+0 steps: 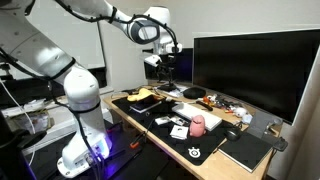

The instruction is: Pick up the object from the table and put it in the pink thing

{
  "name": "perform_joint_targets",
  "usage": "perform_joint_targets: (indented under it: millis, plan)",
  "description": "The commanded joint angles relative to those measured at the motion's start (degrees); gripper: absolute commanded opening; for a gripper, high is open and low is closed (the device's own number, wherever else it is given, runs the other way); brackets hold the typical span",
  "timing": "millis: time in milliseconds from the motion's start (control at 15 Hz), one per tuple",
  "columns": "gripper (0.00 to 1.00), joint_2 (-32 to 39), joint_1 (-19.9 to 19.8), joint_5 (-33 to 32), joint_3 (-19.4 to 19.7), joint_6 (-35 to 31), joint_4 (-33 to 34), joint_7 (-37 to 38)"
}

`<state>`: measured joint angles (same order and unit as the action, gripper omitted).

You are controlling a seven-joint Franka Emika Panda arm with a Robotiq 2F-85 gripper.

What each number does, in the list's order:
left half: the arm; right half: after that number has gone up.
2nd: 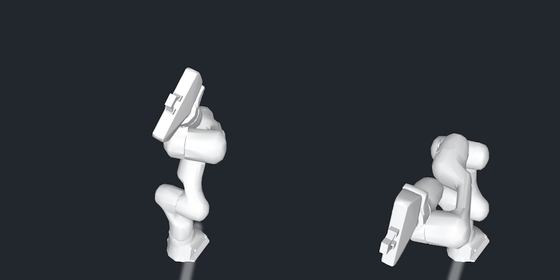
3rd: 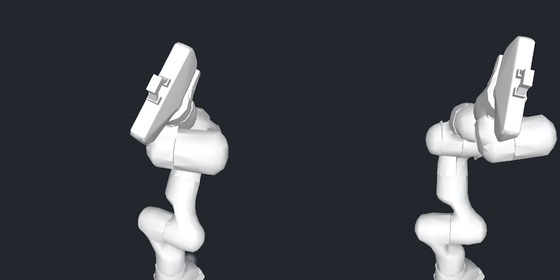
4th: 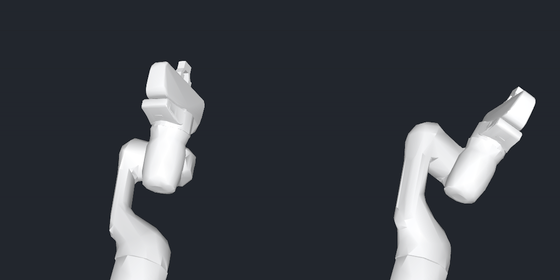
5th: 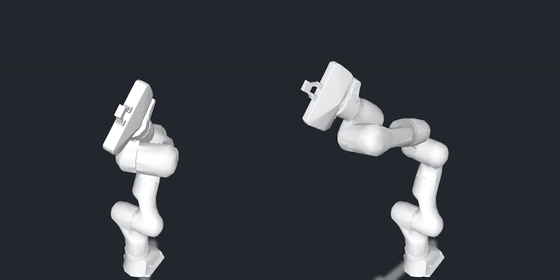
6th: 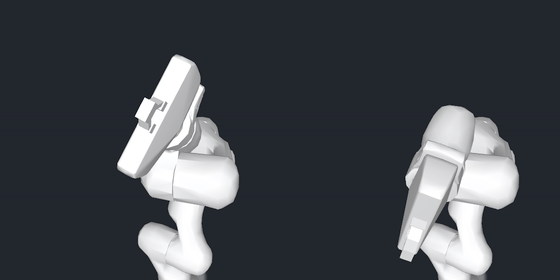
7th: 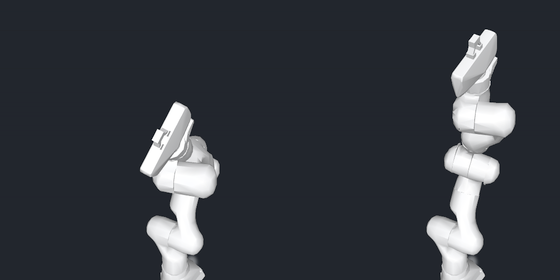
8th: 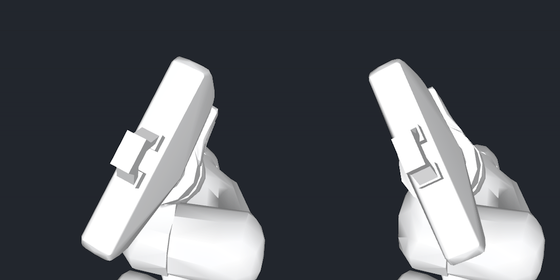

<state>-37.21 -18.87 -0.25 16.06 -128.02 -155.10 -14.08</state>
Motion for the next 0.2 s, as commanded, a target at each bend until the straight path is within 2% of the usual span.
perform_joint_targets:
  millis: [0,133]
  plan:
    - [1.0,-0.15,0.85,-0.98,0.78,0.36,0.1,0.55]
    - [1.0,-0.13,0.84,-1.23,0.76,0.45,0.1,0.54]
